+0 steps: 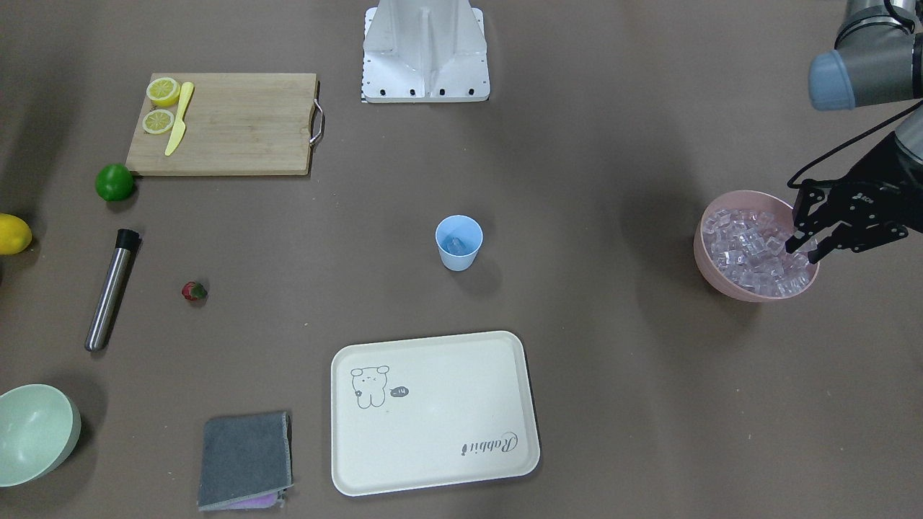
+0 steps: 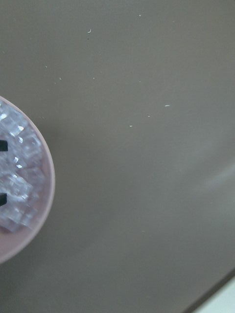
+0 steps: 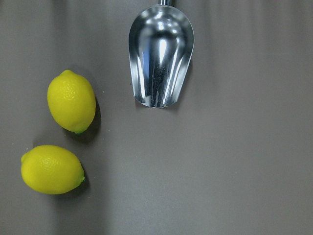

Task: Mash ice and strawberries in cup
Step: 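Carry the ice with the left gripper over the light-blue cup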

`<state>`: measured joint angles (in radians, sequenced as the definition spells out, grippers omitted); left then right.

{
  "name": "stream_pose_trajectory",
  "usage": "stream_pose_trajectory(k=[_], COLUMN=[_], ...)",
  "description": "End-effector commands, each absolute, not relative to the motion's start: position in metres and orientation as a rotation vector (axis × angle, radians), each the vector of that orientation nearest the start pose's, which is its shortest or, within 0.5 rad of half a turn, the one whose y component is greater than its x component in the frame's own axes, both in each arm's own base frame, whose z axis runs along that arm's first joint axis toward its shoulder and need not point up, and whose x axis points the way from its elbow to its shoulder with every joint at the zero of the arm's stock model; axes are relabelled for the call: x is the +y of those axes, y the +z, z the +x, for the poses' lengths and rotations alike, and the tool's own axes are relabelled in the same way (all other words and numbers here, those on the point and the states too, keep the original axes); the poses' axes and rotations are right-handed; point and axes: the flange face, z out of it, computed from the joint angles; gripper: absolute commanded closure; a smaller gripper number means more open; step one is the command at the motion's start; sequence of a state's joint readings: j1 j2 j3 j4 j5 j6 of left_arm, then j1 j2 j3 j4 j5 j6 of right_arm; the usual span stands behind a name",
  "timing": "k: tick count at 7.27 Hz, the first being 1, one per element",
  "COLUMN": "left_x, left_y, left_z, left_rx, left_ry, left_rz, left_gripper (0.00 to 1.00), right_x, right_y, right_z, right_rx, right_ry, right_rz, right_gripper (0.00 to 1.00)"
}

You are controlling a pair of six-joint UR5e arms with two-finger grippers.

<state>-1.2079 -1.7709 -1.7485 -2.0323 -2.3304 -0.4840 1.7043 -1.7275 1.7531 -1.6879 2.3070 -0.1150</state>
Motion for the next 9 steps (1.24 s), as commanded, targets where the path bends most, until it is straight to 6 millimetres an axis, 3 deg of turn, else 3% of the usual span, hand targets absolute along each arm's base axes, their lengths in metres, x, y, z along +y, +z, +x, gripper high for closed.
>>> stream_pose_trajectory(k=[1,2,3,5,6,7,9], left_x=[-0.559,-0.544,-0.513,-0.452,-0.421,-0.416,-0.422], left_y=[0.322,0.28,0.248,0.212,0.207,0.202,0.211], left_z=[0.197,0.25,0.316,0.425,0.472,0.492,0.507], left_rx=[1.14,1.19,1.226,1.255,1.237,1.232,1.203], left_ry=[-0.016,-0.085,-0.123,-0.155,-0.153,-0.15,-0.166], left_rz=[0.38,0.382,0.363,0.372,0.409,0.417,0.42], left_gripper=[1.0,1.0,1.0,1.0,1.0,1.0,1.0], right_x=[-0.409,-0.41,-0.411,-0.412,-0.411,-0.41,-0.409], right_y=[0.652,0.651,0.65,0.649,0.646,0.646,0.648], right_z=[0.122,0.122,0.122,0.122,0.122,0.122,0.122], right_rx=[-0.74,-0.74,-0.738,-0.738,-0.736,-0.734,-0.734], right_ry=[0.049,0.048,0.047,0.045,0.043,0.042,0.043], right_rz=[0.011,0.013,0.015,0.02,0.024,0.023,0.021], right_gripper=[0.0,0.0,0.0,0.0,0.0,0.0,0.0])
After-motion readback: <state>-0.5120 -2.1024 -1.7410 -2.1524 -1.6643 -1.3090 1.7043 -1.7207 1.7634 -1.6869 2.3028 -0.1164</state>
